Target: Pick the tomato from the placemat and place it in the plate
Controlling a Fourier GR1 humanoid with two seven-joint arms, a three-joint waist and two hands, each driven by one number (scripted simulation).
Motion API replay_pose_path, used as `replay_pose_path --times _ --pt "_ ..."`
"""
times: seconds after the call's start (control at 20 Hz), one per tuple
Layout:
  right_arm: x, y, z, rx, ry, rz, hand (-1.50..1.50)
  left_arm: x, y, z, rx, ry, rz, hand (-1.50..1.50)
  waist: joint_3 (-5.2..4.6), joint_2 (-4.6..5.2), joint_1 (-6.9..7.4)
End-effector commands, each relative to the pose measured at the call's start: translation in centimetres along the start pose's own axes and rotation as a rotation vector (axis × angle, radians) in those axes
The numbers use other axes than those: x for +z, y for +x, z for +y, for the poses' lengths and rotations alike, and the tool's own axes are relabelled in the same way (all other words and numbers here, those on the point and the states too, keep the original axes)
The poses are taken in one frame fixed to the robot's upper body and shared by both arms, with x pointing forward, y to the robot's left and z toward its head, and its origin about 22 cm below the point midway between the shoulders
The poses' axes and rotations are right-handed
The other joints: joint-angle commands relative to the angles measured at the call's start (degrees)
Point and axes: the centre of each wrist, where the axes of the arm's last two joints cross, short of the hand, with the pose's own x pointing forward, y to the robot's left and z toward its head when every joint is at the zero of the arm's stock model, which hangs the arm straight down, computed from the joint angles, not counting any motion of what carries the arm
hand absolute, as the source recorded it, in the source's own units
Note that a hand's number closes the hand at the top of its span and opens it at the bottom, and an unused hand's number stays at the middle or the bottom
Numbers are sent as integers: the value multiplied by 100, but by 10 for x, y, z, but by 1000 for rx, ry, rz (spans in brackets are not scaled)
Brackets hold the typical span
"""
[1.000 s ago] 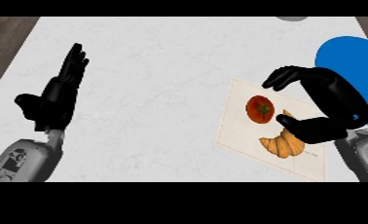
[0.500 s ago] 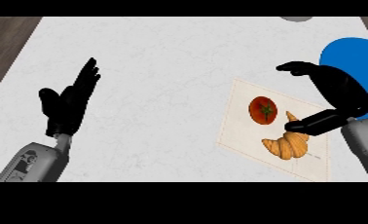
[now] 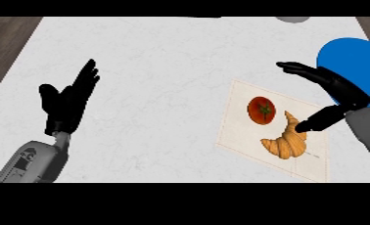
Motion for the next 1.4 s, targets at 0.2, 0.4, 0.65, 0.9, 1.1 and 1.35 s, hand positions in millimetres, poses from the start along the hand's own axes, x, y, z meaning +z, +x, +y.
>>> replay_pose_path --times 0.2,0.4,0.65,0.9,1.1,1.35 --pt "-22 -17 0 55 221 -65 -150 -2 1 16 -2 11 9 0 -11 -45 -43" --pt "-17 -17 13 121 314 -31 -150 -5 -2 -1 6 35 25 0 -17 -82 -197" --pt "-28 -25 16 299 350 34 -150 0 7 5 11 36 18 0 -15 -84 -162" --pt "-49 -17 21 351 416 76 -150 0 0 3 -11 33 29 0 -20 -98 -222" --pt "-69 -13 30 394 452 89 -150 12 -13 12 9 42 24 0 -21 -106 -210" --pt "-79 -8 30 375 496 131 -150 5 -5 23 -13 45 20 0 -21 -104 -232"
